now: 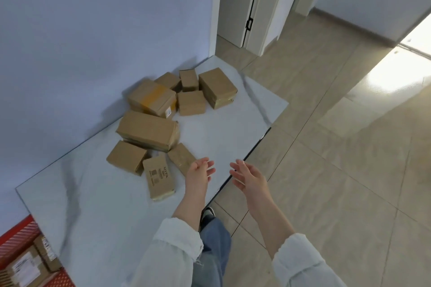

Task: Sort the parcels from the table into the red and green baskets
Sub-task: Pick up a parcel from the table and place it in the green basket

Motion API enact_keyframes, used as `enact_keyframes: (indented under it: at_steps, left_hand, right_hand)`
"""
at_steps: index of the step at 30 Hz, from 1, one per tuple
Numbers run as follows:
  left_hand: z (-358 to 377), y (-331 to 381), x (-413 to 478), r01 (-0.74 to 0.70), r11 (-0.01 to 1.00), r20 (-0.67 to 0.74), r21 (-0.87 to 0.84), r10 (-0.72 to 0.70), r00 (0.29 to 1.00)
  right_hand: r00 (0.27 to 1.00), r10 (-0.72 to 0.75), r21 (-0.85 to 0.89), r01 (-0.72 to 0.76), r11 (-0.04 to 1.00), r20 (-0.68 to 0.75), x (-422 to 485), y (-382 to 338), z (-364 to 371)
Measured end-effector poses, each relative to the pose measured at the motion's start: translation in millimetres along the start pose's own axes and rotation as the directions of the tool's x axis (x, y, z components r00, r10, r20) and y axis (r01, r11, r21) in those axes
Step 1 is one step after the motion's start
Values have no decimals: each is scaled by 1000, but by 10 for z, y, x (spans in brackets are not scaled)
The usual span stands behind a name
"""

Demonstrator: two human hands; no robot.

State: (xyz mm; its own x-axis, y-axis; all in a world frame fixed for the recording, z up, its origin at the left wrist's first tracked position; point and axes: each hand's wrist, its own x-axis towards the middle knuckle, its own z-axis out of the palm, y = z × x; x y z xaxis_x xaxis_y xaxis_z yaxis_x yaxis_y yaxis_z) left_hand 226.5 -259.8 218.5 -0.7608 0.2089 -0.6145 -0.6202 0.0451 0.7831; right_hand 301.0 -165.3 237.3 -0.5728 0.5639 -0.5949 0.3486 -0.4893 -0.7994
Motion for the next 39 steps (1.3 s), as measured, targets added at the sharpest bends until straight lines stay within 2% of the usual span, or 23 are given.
enact_keyframes:
  at_steps: [6, 13, 22, 29, 33, 36, 39]
  left_hand:
    - [406, 397, 881, 78, 996, -62, -41, -81, 995]
    - [763, 985, 1567, 77, 997, -108, -24, -79, 991]
    - [1502, 1420, 2779, 115, 985, -193, -129, -138, 971]
    - [1973, 1416, 4043, 223, 975, -333, -5, -211, 919]
    - [2019, 1345, 4557, 225, 974, -394, 39, -192, 899]
    - [2037, 1207, 4887, 229, 972, -416, 57, -185, 890]
    - [2079, 1085, 5100, 229, 968, -452, 98, -162, 877]
  right_hand:
    - [999, 42, -82, -40, 996, 22, 1001, -548, 241]
    - [997, 40, -141, -31, 990, 64, 1844, -1191, 471]
    - [991, 69, -338, -26, 941, 115, 3528, -1940, 480]
    - [975, 167, -548, -60, 834, 149, 5080, -1987, 503]
    - [970, 171, -662, -13, 749, 175, 5731, -1934, 681]
    - [961, 166, -763, 64, 643, 220, 6162, -1761, 853]
    - [931, 232, -776, 77, 626, 280, 6431, -1574, 1005]
